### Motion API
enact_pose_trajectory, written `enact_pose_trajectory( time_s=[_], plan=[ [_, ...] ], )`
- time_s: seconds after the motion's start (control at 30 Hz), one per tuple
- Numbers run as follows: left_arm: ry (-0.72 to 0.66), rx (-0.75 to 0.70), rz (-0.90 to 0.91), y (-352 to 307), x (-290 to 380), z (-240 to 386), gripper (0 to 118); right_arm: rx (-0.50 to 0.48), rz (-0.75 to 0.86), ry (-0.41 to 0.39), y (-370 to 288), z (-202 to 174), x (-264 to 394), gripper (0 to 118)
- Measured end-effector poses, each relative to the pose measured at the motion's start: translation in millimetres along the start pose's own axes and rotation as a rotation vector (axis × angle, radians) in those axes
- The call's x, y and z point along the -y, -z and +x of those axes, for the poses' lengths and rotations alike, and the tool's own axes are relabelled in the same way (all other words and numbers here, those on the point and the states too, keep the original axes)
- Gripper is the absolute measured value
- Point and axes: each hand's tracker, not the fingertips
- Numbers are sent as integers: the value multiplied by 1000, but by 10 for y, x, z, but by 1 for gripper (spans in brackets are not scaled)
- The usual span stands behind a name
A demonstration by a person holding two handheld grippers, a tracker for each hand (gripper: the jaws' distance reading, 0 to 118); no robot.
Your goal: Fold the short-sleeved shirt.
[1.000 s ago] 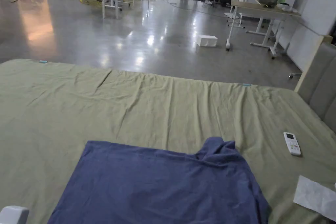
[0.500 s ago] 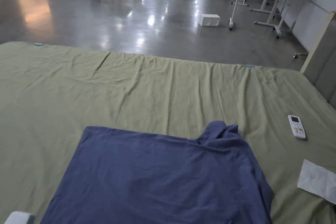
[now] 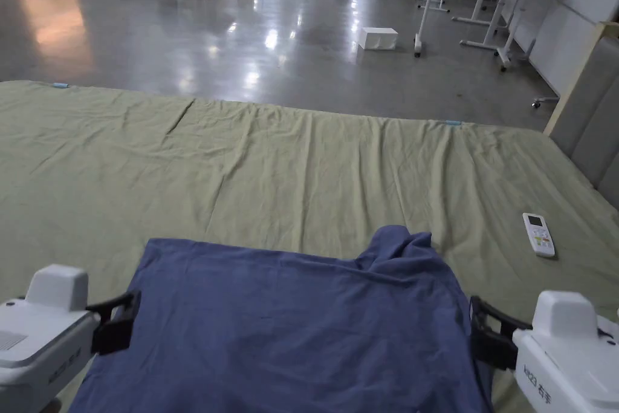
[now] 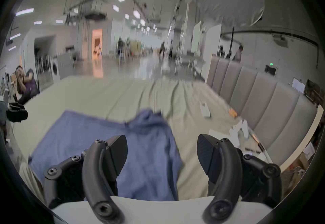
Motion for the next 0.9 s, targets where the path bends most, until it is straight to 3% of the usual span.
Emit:
enact_pose_trajectory(
  time_s=[0.13,0.2,0.23,0.3,0.33,0.47,0.53,0.57,0.6,0.67,0.9],
  plan=[
    [-14,-44,167,-139,-347,198,59,35,186,52,-68,-167,-228,83],
    [-13,-92,240,-213,-436,268,36,52,280,24,-103,-252,-301,74],
    [-9,-115,270,-232,-477,301,21,64,339,-13,-129,-289,-346,64],
    [-31,-148,314,-292,-506,336,14,83,336,30,-136,-341,-361,27],
    [-48,-145,329,-324,-512,342,8,93,340,50,-125,-367,-362,15],
    [-50,-153,371,-437,-499,366,1,48,338,90,-128,-425,-316,1],
    [-43,-152,399,-506,-480,354,1,75,354,71,-162,-500,-267,0],
    [-40,-151,423,-545,-459,351,1,79,411,24,-206,-521,-266,0],
    [-34,-145,427,-567,-445,346,1,42,362,64,-186,-538,-219,0],
    [-31,-140,410,-563,-435,328,1,69,385,-3,-217,-621,-215,0],
    [-98,-109,254,-460,-202,112,1,31,368,41,-232,-665,-210,0]
  ],
)
